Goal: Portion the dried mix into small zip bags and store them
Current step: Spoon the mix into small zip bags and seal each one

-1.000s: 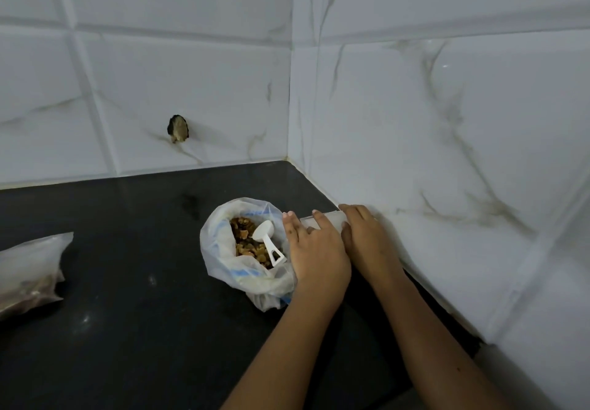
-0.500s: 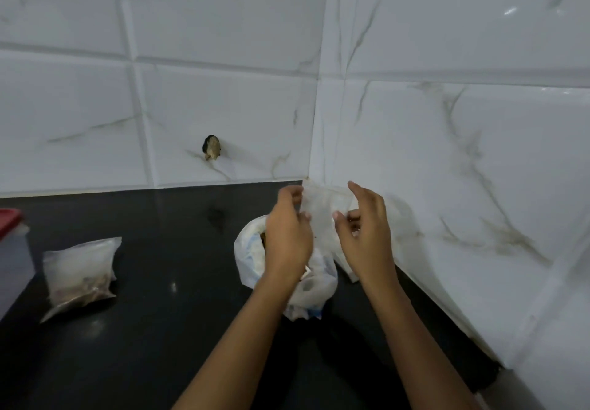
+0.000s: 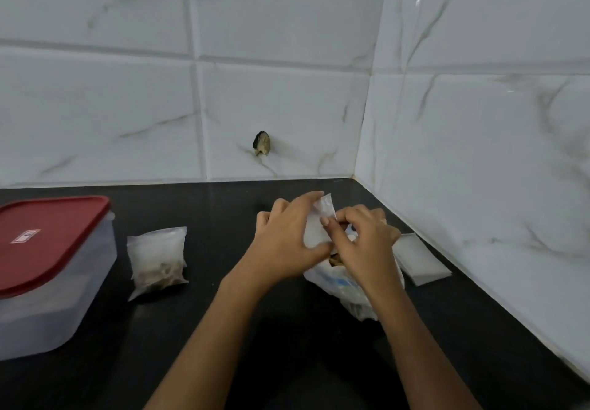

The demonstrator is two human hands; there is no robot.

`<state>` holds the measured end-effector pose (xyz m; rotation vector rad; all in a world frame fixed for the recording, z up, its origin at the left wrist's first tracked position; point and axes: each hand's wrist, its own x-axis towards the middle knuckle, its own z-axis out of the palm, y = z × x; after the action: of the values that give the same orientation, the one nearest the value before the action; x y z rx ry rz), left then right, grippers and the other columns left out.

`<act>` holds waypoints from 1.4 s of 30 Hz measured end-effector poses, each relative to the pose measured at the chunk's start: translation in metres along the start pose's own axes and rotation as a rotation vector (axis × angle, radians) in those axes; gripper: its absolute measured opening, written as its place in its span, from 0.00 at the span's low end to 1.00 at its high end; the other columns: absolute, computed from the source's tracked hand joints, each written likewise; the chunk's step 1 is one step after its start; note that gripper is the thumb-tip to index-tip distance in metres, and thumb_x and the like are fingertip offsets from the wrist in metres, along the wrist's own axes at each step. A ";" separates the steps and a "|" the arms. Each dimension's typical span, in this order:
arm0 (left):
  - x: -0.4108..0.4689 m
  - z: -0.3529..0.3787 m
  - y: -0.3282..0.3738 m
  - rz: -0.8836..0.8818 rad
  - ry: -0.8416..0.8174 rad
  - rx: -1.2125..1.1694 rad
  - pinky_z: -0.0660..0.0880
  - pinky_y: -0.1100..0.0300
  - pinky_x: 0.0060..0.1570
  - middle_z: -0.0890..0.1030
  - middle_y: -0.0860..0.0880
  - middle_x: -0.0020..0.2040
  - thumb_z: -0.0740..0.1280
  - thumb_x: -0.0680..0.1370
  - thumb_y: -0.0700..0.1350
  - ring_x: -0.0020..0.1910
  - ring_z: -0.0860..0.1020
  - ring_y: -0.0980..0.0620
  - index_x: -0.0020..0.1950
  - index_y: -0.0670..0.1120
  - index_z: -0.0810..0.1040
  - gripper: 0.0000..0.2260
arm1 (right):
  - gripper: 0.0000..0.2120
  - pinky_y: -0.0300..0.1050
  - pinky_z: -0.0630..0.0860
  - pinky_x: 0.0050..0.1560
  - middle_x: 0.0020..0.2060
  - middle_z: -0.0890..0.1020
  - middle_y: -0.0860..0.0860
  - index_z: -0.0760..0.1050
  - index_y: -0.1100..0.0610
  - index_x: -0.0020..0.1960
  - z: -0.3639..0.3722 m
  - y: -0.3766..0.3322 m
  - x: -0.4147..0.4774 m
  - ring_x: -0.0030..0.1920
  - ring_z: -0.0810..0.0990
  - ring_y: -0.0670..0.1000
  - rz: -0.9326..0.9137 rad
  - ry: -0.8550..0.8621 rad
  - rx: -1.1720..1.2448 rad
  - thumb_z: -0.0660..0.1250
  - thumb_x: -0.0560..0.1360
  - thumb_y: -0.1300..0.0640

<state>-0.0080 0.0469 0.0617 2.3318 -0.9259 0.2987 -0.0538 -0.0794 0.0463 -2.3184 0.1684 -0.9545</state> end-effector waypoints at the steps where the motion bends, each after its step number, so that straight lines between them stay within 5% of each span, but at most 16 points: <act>1: -0.001 0.003 0.001 -0.003 -0.011 0.071 0.55 0.60 0.60 0.66 0.57 0.64 0.67 0.72 0.57 0.63 0.62 0.56 0.73 0.56 0.55 0.34 | 0.07 0.50 0.63 0.58 0.35 0.73 0.40 0.77 0.53 0.42 -0.002 -0.001 -0.002 0.48 0.72 0.47 0.017 -0.034 0.044 0.65 0.75 0.51; 4: -0.002 0.012 -0.003 -0.010 0.012 0.157 0.55 0.57 0.63 0.64 0.58 0.69 0.66 0.70 0.62 0.66 0.62 0.56 0.74 0.56 0.54 0.36 | 0.07 0.60 0.71 0.57 0.32 0.72 0.40 0.78 0.55 0.45 -0.003 -0.003 -0.006 0.44 0.74 0.47 0.036 -0.079 0.120 0.64 0.76 0.52; 8: -0.001 0.011 -0.009 0.059 0.062 0.167 0.54 0.60 0.59 0.67 0.60 0.66 0.62 0.70 0.64 0.64 0.63 0.57 0.70 0.57 0.60 0.31 | 0.07 0.60 0.74 0.56 0.33 0.77 0.45 0.69 0.39 0.42 -0.001 -0.004 -0.007 0.44 0.78 0.46 0.064 -0.107 0.248 0.62 0.77 0.49; 11: -0.001 0.006 -0.011 0.088 0.044 0.128 0.56 0.60 0.59 0.68 0.60 0.64 0.61 0.70 0.63 0.63 0.65 0.57 0.70 0.57 0.63 0.29 | 0.07 0.61 0.74 0.55 0.32 0.79 0.50 0.70 0.36 0.40 -0.003 -0.004 -0.007 0.43 0.78 0.41 0.012 -0.079 0.269 0.61 0.76 0.47; 17: -0.002 0.007 -0.010 0.078 -0.053 -0.046 0.65 0.61 0.60 0.70 0.57 0.64 0.70 0.71 0.56 0.61 0.70 0.57 0.68 0.52 0.65 0.28 | 0.09 0.49 0.80 0.47 0.37 0.83 0.46 0.76 0.43 0.46 -0.003 -0.001 -0.007 0.52 0.79 0.51 0.039 -0.178 0.312 0.58 0.79 0.48; 20: -0.002 0.008 -0.010 0.048 -0.056 -0.068 0.70 0.60 0.58 0.73 0.54 0.64 0.70 0.72 0.55 0.59 0.72 0.55 0.68 0.50 0.67 0.27 | 0.13 0.37 0.77 0.39 0.35 0.82 0.47 0.79 0.52 0.46 -0.010 -0.002 -0.004 0.40 0.80 0.42 0.080 -0.096 0.359 0.57 0.80 0.51; 23: 0.001 0.005 -0.015 0.001 -0.116 -0.096 0.67 0.60 0.61 0.71 0.52 0.67 0.69 0.71 0.58 0.64 0.70 0.54 0.70 0.50 0.66 0.30 | 0.11 0.33 0.70 0.38 0.41 0.82 0.48 0.78 0.55 0.51 -0.029 0.009 0.002 0.37 0.76 0.42 0.152 -0.050 0.145 0.57 0.79 0.53; 28: 0.002 0.004 -0.017 -0.006 -0.183 -0.155 0.63 0.61 0.60 0.69 0.51 0.66 0.70 0.70 0.58 0.65 0.67 0.52 0.71 0.51 0.65 0.31 | 0.14 0.39 0.69 0.49 0.56 0.79 0.51 0.76 0.54 0.60 -0.047 0.022 -0.001 0.48 0.74 0.46 0.248 -0.491 -0.335 0.61 0.78 0.51; 31: 0.002 0.004 -0.017 0.007 -0.171 -0.199 0.61 0.64 0.57 0.69 0.51 0.65 0.72 0.70 0.56 0.63 0.67 0.55 0.70 0.51 0.65 0.32 | 0.15 0.42 0.73 0.50 0.54 0.80 0.50 0.76 0.54 0.61 -0.043 0.016 0.000 0.49 0.77 0.48 0.221 -0.509 -0.407 0.62 0.77 0.50; 35: 0.000 0.003 -0.018 -0.007 -0.147 -0.298 0.65 0.69 0.51 0.70 0.56 0.59 0.73 0.69 0.54 0.56 0.67 0.60 0.70 0.50 0.66 0.32 | 0.10 0.30 0.71 0.43 0.46 0.81 0.44 0.79 0.51 0.52 -0.043 -0.004 -0.002 0.44 0.77 0.40 0.136 -0.256 0.023 0.59 0.78 0.58; 38: -0.001 0.003 -0.019 0.003 -0.136 -0.383 0.70 0.70 0.48 0.76 0.55 0.54 0.73 0.69 0.53 0.52 0.74 0.58 0.64 0.50 0.72 0.26 | 0.19 0.27 0.73 0.46 0.46 0.81 0.42 0.78 0.46 0.48 -0.040 -0.018 0.000 0.48 0.78 0.36 0.124 -0.404 0.294 0.55 0.75 0.67; 42: -0.001 0.004 -0.023 0.011 -0.144 -0.408 0.73 0.67 0.47 0.79 0.53 0.50 0.73 0.70 0.52 0.47 0.77 0.58 0.60 0.49 0.74 0.21 | 0.10 0.39 0.72 0.49 0.53 0.79 0.47 0.68 0.42 0.60 -0.033 -0.021 0.004 0.53 0.76 0.41 0.302 -0.560 0.486 0.56 0.79 0.47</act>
<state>0.0073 0.0586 0.0479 1.9894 -0.9660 -0.0535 -0.0755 -0.0801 0.0790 -1.9400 0.0423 -0.1483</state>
